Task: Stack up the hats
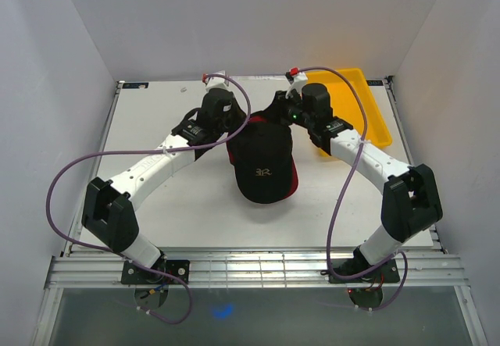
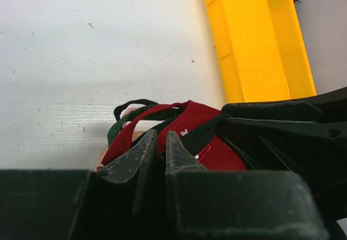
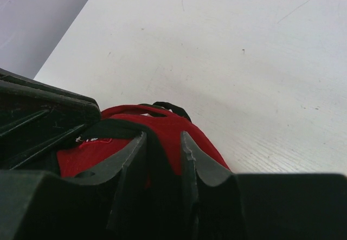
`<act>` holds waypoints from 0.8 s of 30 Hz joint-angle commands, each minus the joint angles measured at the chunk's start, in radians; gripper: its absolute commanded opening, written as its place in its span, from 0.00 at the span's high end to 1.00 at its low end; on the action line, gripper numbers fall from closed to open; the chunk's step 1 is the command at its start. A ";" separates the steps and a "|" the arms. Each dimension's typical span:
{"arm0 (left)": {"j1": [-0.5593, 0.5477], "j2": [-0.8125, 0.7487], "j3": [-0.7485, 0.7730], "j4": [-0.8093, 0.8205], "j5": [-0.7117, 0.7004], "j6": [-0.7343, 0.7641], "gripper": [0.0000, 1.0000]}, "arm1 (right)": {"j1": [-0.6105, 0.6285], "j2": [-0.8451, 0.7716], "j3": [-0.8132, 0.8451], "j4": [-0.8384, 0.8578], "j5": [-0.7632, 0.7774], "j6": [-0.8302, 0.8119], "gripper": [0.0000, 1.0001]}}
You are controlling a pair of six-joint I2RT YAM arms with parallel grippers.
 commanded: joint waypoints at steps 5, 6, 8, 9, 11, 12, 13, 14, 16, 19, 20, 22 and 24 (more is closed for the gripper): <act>0.004 0.039 -0.098 -0.410 -0.042 0.039 1.00 | -0.067 0.076 -0.067 -0.210 0.064 -0.008 0.66; 0.004 0.041 -0.099 -0.413 -0.044 0.033 1.00 | -0.068 0.075 -0.070 -0.208 0.059 -0.007 0.67; 0.004 0.039 -0.105 -0.413 -0.044 0.029 1.00 | -0.070 0.073 -0.081 -0.202 0.053 -0.004 0.67; 0.004 0.039 -0.105 -0.413 -0.046 0.027 1.00 | -0.071 0.076 -0.084 -0.202 0.053 -0.002 0.67; 0.004 0.053 -0.099 -0.416 -0.046 0.027 1.00 | -0.076 0.093 -0.086 -0.201 0.049 0.001 0.67; 0.006 0.059 -0.096 -0.425 -0.046 0.029 1.00 | -0.082 0.099 -0.087 -0.202 0.033 0.004 0.67; 0.004 0.064 -0.095 -0.427 -0.046 0.029 1.00 | -0.085 0.108 -0.086 -0.199 0.024 0.007 0.68; 0.006 0.067 -0.092 -0.427 -0.046 0.029 1.00 | -0.087 0.108 -0.092 -0.196 0.016 0.010 0.68; 0.006 0.067 -0.084 -0.428 -0.047 0.030 1.00 | -0.090 0.107 -0.101 -0.175 0.000 0.018 0.68; 0.012 0.073 -0.041 -0.450 -0.044 0.039 1.00 | -0.091 0.107 -0.095 -0.174 -0.005 0.015 0.73; 0.015 0.074 -0.026 -0.457 -0.043 0.046 0.97 | -0.093 0.107 -0.093 -0.176 -0.004 0.013 0.74; 0.026 0.074 0.026 -0.477 -0.029 0.055 0.94 | -0.093 0.096 -0.087 -0.178 0.004 0.012 0.79; 0.033 0.079 0.060 -0.496 -0.018 0.069 0.85 | -0.093 0.093 -0.080 -0.184 0.009 0.010 0.80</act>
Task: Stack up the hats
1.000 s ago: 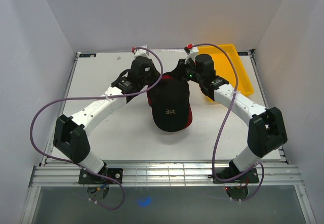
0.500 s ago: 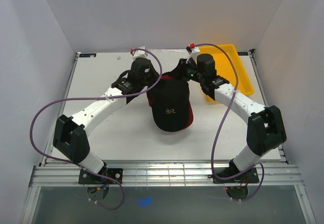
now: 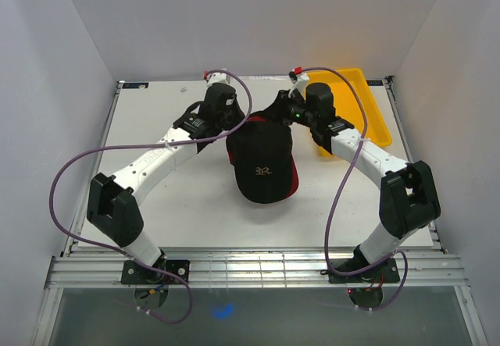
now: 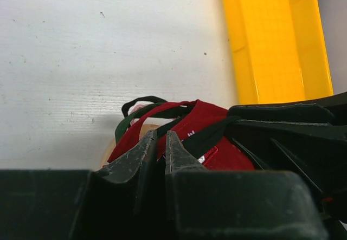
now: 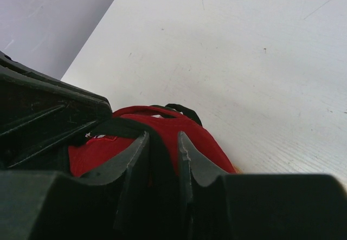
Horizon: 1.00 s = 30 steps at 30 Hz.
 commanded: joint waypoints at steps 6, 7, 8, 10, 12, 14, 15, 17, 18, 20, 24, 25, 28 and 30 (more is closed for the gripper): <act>0.039 0.050 0.090 -0.425 0.031 0.113 0.51 | -0.051 0.060 -0.047 -0.281 0.127 -0.074 0.82; 0.040 0.050 0.114 -0.429 0.041 0.116 0.43 | -0.051 0.054 -0.053 -0.280 0.130 -0.074 0.82; 0.042 0.049 0.126 -0.431 0.045 0.120 0.39 | -0.051 0.050 -0.056 -0.281 0.136 -0.075 0.82; 0.048 0.052 0.154 -0.439 0.054 0.129 0.32 | -0.051 0.036 -0.064 -0.283 0.140 -0.078 0.82; 0.056 0.062 0.205 -0.451 0.062 0.132 0.30 | -0.051 0.027 -0.067 -0.287 0.138 -0.078 0.82; 0.059 0.071 0.251 -0.460 0.080 0.136 0.28 | -0.051 0.005 -0.076 -0.290 0.130 -0.078 0.82; 0.060 0.073 0.261 -0.468 0.088 0.135 0.28 | -0.051 -0.013 -0.082 -0.290 0.132 -0.074 0.82; 0.062 0.072 0.275 -0.469 0.099 0.129 0.28 | -0.051 -0.029 -0.109 -0.277 0.136 -0.069 0.82; 0.065 0.065 0.283 -0.471 0.114 0.126 0.28 | -0.051 -0.032 -0.117 -0.263 0.138 -0.066 0.81; 0.069 0.062 0.289 -0.472 0.130 0.118 0.28 | -0.051 -0.001 -0.091 -0.272 0.130 -0.072 0.81; 0.077 0.047 0.303 -0.469 0.189 0.116 0.26 | -0.051 0.040 -0.048 -0.290 0.098 -0.086 0.80; 0.077 0.039 0.304 -0.463 0.205 0.116 0.25 | -0.051 0.031 -0.047 -0.283 0.095 -0.081 0.80; 0.079 0.004 0.303 -0.428 0.254 0.124 0.22 | -0.051 0.011 -0.039 -0.281 0.087 -0.075 0.79; 0.082 -0.005 0.311 -0.420 0.255 0.124 0.21 | -0.051 -0.004 -0.042 -0.281 0.090 -0.075 0.78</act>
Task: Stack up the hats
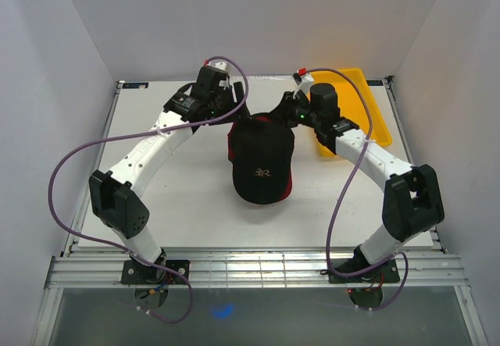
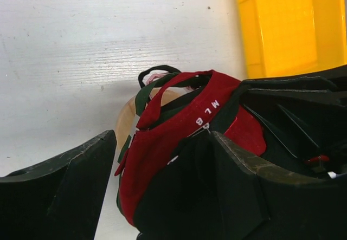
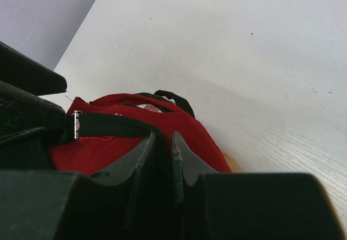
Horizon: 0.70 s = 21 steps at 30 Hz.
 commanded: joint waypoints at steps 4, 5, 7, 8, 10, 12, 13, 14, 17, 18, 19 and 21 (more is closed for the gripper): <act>0.016 -0.098 0.053 -0.066 0.051 0.019 0.18 | -0.030 -0.004 -0.018 -0.228 0.093 -0.065 0.73; 0.016 -0.105 0.056 -0.063 0.051 0.016 0.17 | -0.030 -0.007 -0.010 -0.233 0.090 -0.067 0.71; 0.018 -0.113 0.056 -0.059 0.051 0.008 0.14 | -0.030 -0.018 0.004 -0.250 0.085 -0.068 0.66; 0.018 -0.117 0.056 -0.054 0.051 0.007 0.14 | -0.030 -0.020 0.022 -0.258 0.081 -0.071 0.64; 0.018 -0.121 0.058 -0.054 0.051 0.005 0.14 | -0.030 -0.030 0.038 -0.273 0.073 -0.070 0.60; 0.018 -0.124 0.058 -0.054 0.051 0.003 0.14 | -0.028 -0.040 0.057 -0.284 0.061 -0.070 0.57; 0.018 -0.127 0.058 -0.054 0.051 0.002 0.14 | -0.028 -0.043 0.064 -0.288 0.057 -0.068 0.57; 0.018 -0.130 0.055 -0.051 0.061 0.002 0.13 | -0.028 -0.047 0.067 -0.296 0.053 -0.065 0.56; 0.018 -0.142 0.044 -0.048 0.087 -0.003 0.13 | -0.028 -0.070 0.071 -0.299 0.042 -0.053 0.53; 0.018 -0.150 0.038 -0.045 0.095 -0.004 0.14 | -0.028 -0.082 0.071 -0.296 0.039 -0.052 0.51; 0.018 -0.153 0.036 -0.042 0.100 -0.004 0.14 | -0.028 -0.089 0.073 -0.296 0.038 -0.048 0.49; 0.018 -0.156 0.033 -0.042 0.106 -0.003 0.14 | -0.028 -0.096 0.085 -0.296 0.028 -0.041 0.46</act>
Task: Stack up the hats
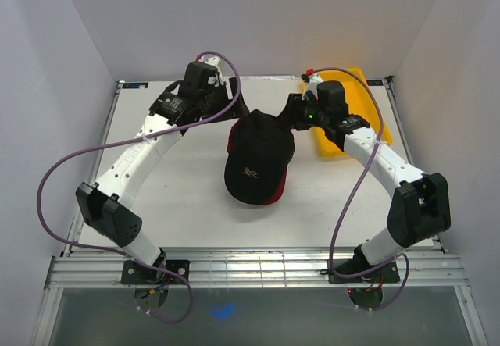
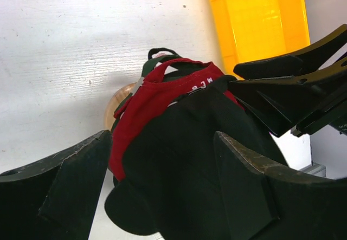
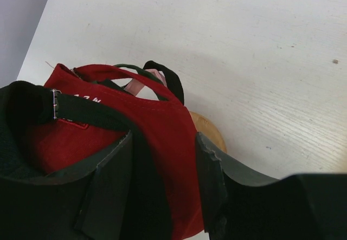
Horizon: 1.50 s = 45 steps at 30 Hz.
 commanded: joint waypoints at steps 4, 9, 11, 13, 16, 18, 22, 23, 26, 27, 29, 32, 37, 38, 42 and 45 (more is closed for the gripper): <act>0.005 -0.085 -0.006 0.002 0.030 -0.003 0.14 | 0.002 -0.040 0.073 -0.062 -0.040 0.009 0.44; 0.005 -0.091 -0.036 0.004 0.039 -0.003 0.14 | 0.003 -0.043 0.097 -0.058 -0.061 0.025 0.41; 0.005 -0.095 -0.054 0.010 0.047 -0.006 0.14 | 0.003 -0.045 0.102 -0.056 -0.067 0.029 0.41; 0.005 -0.100 -0.066 0.017 0.052 -0.009 0.14 | 0.003 -0.048 0.099 -0.056 -0.073 0.034 0.40; 0.005 -0.105 -0.088 0.024 0.058 -0.011 0.15 | 0.003 -0.063 0.090 -0.047 -0.078 0.045 0.39; 0.005 -0.109 -0.098 0.027 0.059 -0.012 0.15 | 0.005 -0.082 0.082 -0.036 -0.081 0.051 0.38; 0.005 -0.112 -0.109 0.030 0.061 -0.014 0.15 | 0.003 -0.096 0.096 -0.036 -0.083 0.061 0.36; 0.005 -0.112 -0.109 0.030 0.062 -0.014 0.15 | 0.003 -0.102 0.100 -0.042 -0.081 0.063 0.35; 0.005 -0.115 -0.111 0.034 0.062 -0.014 0.15 | 0.003 -0.111 0.110 -0.039 -0.077 0.069 0.32; 0.005 -0.115 -0.111 0.033 0.062 -0.012 0.15 | 0.003 -0.108 0.114 -0.048 -0.077 0.069 0.32; 0.005 -0.112 -0.106 0.033 0.064 -0.012 0.15 | 0.003 -0.099 0.133 -0.059 -0.070 0.068 0.32; 0.005 -0.111 -0.108 0.031 0.067 -0.011 0.15 | 0.003 -0.103 0.131 -0.064 -0.064 0.068 0.32; 0.005 -0.112 -0.091 0.024 0.069 0.003 0.14 | 0.003 -0.114 0.122 -0.065 -0.055 0.069 0.31; 0.005 -0.112 -0.077 0.021 0.073 0.008 0.14 | 0.003 -0.114 0.122 -0.065 -0.057 0.069 0.31; 0.005 -0.117 -0.060 0.016 0.073 0.012 0.13 | 0.003 -0.115 0.128 -0.070 -0.061 0.069 0.31; 0.005 -0.127 -0.057 0.010 0.076 0.017 0.13 | 0.003 -0.117 0.131 -0.070 -0.061 0.072 0.31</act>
